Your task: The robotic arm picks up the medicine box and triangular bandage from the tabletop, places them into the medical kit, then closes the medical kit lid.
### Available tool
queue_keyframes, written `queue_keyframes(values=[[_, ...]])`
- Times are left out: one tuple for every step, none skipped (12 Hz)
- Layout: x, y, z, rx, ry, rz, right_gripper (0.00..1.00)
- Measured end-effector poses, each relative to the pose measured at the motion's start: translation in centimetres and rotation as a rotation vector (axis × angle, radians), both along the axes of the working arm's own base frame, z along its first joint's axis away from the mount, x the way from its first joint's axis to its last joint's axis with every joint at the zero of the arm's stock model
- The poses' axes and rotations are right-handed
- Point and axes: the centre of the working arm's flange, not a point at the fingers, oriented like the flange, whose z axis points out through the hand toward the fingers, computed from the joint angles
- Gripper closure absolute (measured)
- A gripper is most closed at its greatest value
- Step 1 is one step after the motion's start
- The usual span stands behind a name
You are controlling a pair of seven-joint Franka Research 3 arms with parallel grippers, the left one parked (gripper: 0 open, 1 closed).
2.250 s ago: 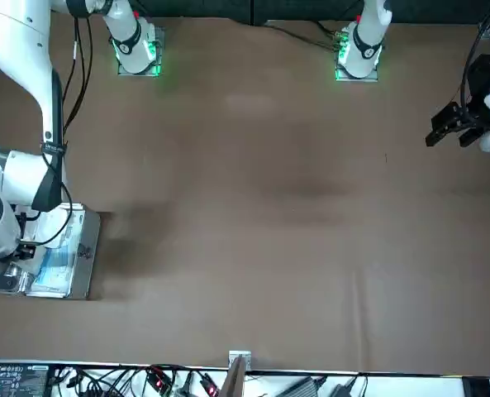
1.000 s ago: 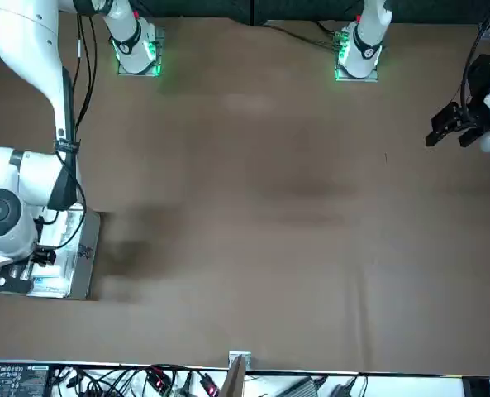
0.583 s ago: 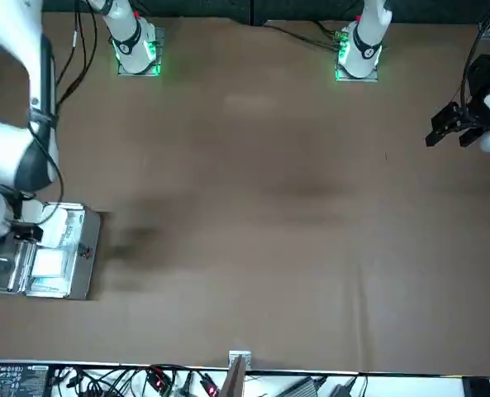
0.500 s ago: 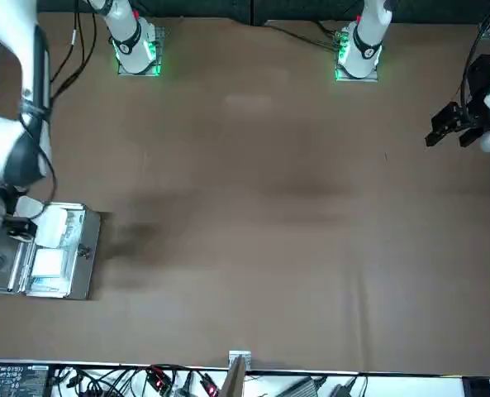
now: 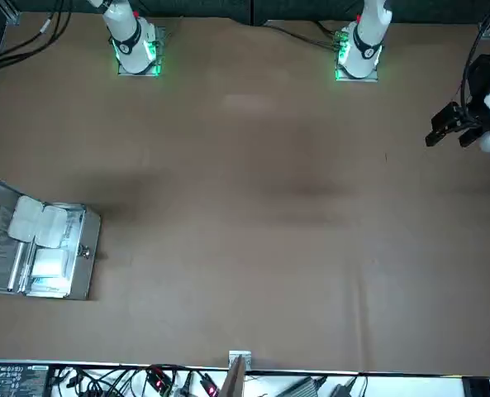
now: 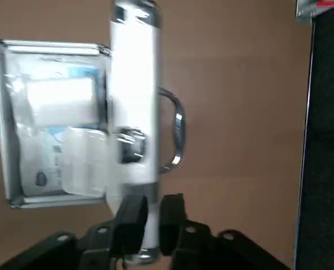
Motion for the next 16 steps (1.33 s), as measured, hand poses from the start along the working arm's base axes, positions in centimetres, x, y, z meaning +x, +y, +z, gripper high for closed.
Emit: queue_keyframes(values=[[-0.6, -1.8, -0.3, 0.027, -0.003, -0.01, 0.91], [-1.1, -3.2, -0.7, 0.055, -0.006, -0.02, 0.95], [-1.3, -4.1, -1.4, 0.081, -0.009, -0.024, 0.96], [-1.4, -4.8, -2.1, 0.1, -0.014, -0.028, 0.98], [-1.2, -5.2, -3.0, 0.115, -0.02, -0.035, 0.98], [-1.1, -5.5, -3.9, 0.132, -0.024, -0.044, 0.98], [-0.8, -5.6, -4.9, 0.15, -0.026, -0.051, 0.98], [-0.6, -5.6, -5.7, 0.165, -0.026, -0.055, 0.98], [-0.4, -5.5, -6.3, 0.175, -0.025, -0.057, 0.98], [-0.2, -5.2, -6.6, 0.183, -0.024, -0.054, 0.98], [0.0, -4.6, -6.6, 0.191, -0.028, -0.046, 0.98], [0.5, -3.6, -6.4, 0.199, -0.033, -0.033, 0.98], [1.0, -2.3, -6.2, 0.207, -0.039, -0.016, 0.98], [1.5, -0.9, -6.0, 0.211, -0.042, 0.004, 0.98], [1.9, 0.4, -5.8, 0.213, -0.042, 0.024, 0.98], [2.2, 1.8, -5.6, 0.217, -0.038, 0.043, 0.98]])
